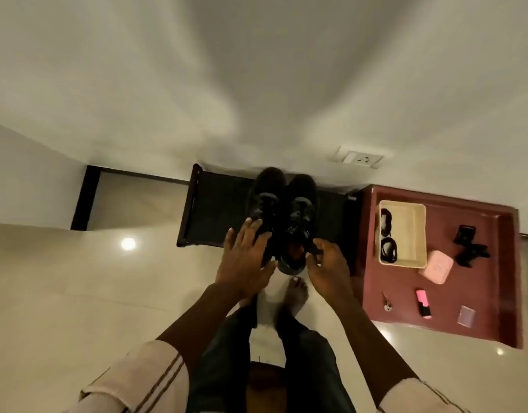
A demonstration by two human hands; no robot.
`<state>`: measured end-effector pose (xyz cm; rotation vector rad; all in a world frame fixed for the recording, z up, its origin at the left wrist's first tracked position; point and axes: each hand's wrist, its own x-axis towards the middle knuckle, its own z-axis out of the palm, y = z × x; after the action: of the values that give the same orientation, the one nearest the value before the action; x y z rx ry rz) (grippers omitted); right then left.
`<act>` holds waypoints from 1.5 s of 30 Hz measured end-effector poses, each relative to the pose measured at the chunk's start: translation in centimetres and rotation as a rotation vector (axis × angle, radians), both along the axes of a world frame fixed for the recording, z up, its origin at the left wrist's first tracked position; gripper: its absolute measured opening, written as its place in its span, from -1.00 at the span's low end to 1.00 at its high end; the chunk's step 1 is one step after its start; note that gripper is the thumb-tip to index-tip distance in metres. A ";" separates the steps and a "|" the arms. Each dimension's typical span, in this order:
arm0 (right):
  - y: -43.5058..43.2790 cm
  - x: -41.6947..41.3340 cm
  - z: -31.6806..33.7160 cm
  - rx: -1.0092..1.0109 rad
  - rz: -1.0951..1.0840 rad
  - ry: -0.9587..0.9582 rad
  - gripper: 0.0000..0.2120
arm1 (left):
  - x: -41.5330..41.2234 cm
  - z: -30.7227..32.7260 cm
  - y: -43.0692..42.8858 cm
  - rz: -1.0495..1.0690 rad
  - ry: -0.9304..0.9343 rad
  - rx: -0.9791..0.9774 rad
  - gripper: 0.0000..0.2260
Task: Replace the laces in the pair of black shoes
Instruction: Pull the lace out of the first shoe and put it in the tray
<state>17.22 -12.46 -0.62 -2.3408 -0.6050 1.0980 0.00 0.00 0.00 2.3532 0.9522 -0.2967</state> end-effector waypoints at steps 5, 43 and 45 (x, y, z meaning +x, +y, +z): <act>1.3 0.6 -7.8 0.023 0.083 -0.079 -0.47 | 3.3 -8.0 0.0 -0.061 0.006 0.147 -0.45; 1.0 1.9 -11.5 0.347 -0.045 -0.558 -0.87 | 5.2 -18.8 -0.4 -0.007 -0.235 0.403 -0.54; 0.3 1.7 -11.8 0.452 -0.095 -0.485 -0.89 | 5.3 -18.8 -0.4 -0.002 -0.233 0.400 -0.54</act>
<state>18.93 -12.11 -12.47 -2.1938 -0.8043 0.2934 5.26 -0.43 -18.80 2.6710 0.9643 0.1845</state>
